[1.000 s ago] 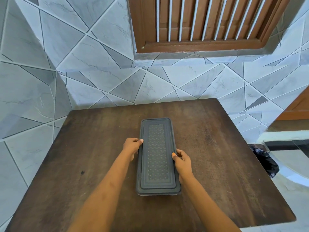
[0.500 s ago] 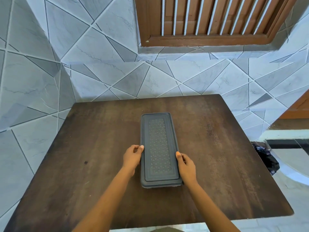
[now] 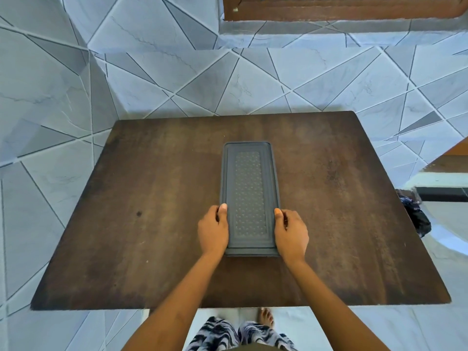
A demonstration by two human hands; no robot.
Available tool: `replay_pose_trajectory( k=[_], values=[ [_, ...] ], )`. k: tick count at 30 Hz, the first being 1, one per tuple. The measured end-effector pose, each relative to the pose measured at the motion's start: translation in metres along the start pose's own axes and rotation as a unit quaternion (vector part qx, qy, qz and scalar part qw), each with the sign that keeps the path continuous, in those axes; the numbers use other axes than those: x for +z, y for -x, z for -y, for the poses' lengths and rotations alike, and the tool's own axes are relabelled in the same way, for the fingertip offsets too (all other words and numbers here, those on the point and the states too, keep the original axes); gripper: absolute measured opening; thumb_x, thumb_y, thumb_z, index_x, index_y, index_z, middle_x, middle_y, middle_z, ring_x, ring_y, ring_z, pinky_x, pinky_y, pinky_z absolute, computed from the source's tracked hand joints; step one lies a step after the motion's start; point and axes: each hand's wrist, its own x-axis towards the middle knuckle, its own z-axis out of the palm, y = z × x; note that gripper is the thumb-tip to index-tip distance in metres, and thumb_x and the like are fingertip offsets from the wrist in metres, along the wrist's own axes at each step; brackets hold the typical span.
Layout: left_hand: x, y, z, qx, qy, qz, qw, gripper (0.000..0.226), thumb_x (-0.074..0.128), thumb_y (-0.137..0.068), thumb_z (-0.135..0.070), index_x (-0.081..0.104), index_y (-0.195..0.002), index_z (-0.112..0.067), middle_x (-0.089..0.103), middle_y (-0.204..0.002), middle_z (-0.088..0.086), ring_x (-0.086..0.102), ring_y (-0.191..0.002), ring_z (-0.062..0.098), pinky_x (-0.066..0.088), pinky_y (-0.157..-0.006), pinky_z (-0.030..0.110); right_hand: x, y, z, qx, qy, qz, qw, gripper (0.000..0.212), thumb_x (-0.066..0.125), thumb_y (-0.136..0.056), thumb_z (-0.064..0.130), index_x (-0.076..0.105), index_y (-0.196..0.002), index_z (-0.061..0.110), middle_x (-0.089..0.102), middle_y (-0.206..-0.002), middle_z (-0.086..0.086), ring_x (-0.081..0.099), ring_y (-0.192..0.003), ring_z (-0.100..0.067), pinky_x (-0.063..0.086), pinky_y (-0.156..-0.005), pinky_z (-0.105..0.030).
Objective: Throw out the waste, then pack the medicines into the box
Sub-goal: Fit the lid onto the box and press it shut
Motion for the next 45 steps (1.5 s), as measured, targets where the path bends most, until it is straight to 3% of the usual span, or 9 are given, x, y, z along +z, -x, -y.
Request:
replay_pose_trajectory(
  k=[5, 9, 12, 17, 24, 31, 39, 42, 45],
  values=[
    [0.000, -0.001, 0.002, -0.020, -0.051, 0.046, 0.997, 0.033, 0.037, -0.099, -0.036, 0.043, -0.077, -0.012, 0.056, -0.076, 0.008, 0.053, -0.072, 0.024, 0.036, -0.062, 0.030, 0.001, 0.000, 0.000, 0.008, -0.003, 0.013, 1.000, 0.031, 0.041, -0.097, 0.031, 0.062, -0.099, 0.008, 0.060, -0.094, -0.005, 0.055, -0.081, -0.021, 0.044, -0.071, -0.034],
    [-0.005, -0.023, -0.006, -0.085, 0.071, 0.098, 0.989, 0.028, 0.041, -0.098, -0.034, 0.055, -0.095, -0.009, 0.059, -0.092, 0.007, 0.054, -0.087, 0.024, 0.041, -0.076, 0.033, 0.003, -0.017, -0.001, 0.042, -0.076, 0.077, 0.993, 0.028, 0.039, -0.098, 0.029, 0.057, -0.103, 0.009, 0.053, -0.100, -0.003, 0.053, -0.091, -0.022, 0.044, -0.081, -0.036],
    [-0.007, -0.045, -0.020, -0.093, 0.087, 0.125, 0.984, 0.031, 0.038, -0.099, -0.037, 0.048, -0.085, -0.010, 0.052, -0.084, 0.006, 0.053, -0.080, 0.024, 0.037, -0.067, 0.031, 0.005, -0.038, 0.009, 0.063, -0.121, 0.087, 0.987, 0.025, 0.035, -0.098, 0.033, 0.050, -0.083, 0.020, 0.052, -0.092, -0.007, 0.048, -0.085, -0.021, 0.037, -0.075, -0.033],
    [0.001, -0.055, -0.017, -0.055, 0.012, 0.157, 0.986, 0.044, 0.025, -0.101, -0.038, 0.051, -0.101, -0.002, 0.059, -0.102, 0.018, 0.056, -0.099, 0.032, 0.036, -0.077, 0.032, 0.012, -0.048, 0.016, 0.116, -0.162, 0.091, 0.976, 0.040, 0.037, -0.096, 0.044, 0.038, -0.063, 0.022, 0.045, -0.065, 0.003, 0.043, -0.063, -0.012, 0.036, -0.067, -0.033],
    [0.008, -0.062, -0.010, -0.043, 0.003, 0.167, 0.985, 0.049, 0.022, -0.101, -0.039, 0.057, -0.111, -0.006, 0.063, -0.114, 0.018, 0.058, -0.106, 0.032, 0.038, -0.081, 0.033, 0.017, -0.053, 0.011, 0.100, -0.146, 0.073, 0.981, 0.042, 0.039, -0.095, 0.042, 0.031, -0.059, 0.023, 0.038, -0.058, 0.004, 0.037, -0.056, -0.011, 0.034, -0.063, -0.033],
    [0.009, -0.099, -0.017, -0.054, 0.039, 0.147, 0.987, 0.031, 0.043, -0.096, -0.040, 0.044, -0.080, -0.013, 0.054, -0.078, 0.007, 0.056, -0.082, 0.030, 0.037, -0.070, 0.033, 0.018, -0.087, 0.029, 0.090, -0.188, 0.101, 0.973, 0.025, 0.041, -0.097, 0.031, 0.048, -0.083, 0.011, 0.046, -0.068, 0.005, 0.044, -0.063, -0.009, 0.036, -0.058, -0.026],
    [0.019, -0.126, -0.026, -0.027, 0.096, 0.174, 0.980, 0.040, 0.041, -0.099, -0.029, 0.028, -0.062, -0.020, 0.031, -0.062, -0.004, 0.029, -0.060, 0.010, 0.024, -0.056, 0.027, 0.027, -0.116, 0.021, 0.028, -0.260, 0.118, 0.958, 0.033, 0.044, -0.097, 0.017, 0.037, -0.064, 0.019, 0.034, -0.062, 0.004, 0.032, -0.054, -0.004, 0.037, -0.051, -0.009],
    [0.020, -0.131, -0.024, -0.023, 0.087, 0.171, 0.981, 0.040, 0.042, -0.099, -0.029, 0.029, -0.062, -0.019, 0.031, -0.061, -0.004, 0.028, -0.058, 0.009, 0.023, -0.055, 0.027, 0.029, -0.120, 0.015, 0.019, -0.260, 0.121, 0.958, 0.034, 0.047, -0.096, 0.016, 0.039, -0.063, 0.019, 0.034, -0.059, 0.004, 0.035, -0.046, 0.002, 0.034, -0.049, -0.010],
    [0.019, -0.138, -0.023, -0.043, 0.081, 0.191, 0.977, 0.040, 0.045, -0.097, -0.032, 0.031, -0.062, -0.018, 0.034, -0.062, -0.002, 0.031, -0.058, 0.010, 0.026, -0.055, 0.026, 0.030, -0.129, 0.007, 0.027, -0.283, 0.130, 0.950, 0.030, 0.052, -0.093, 0.018, 0.044, -0.064, 0.019, 0.039, -0.062, 0.001, 0.038, -0.058, -0.006, 0.036, -0.060, -0.023]
  ],
)
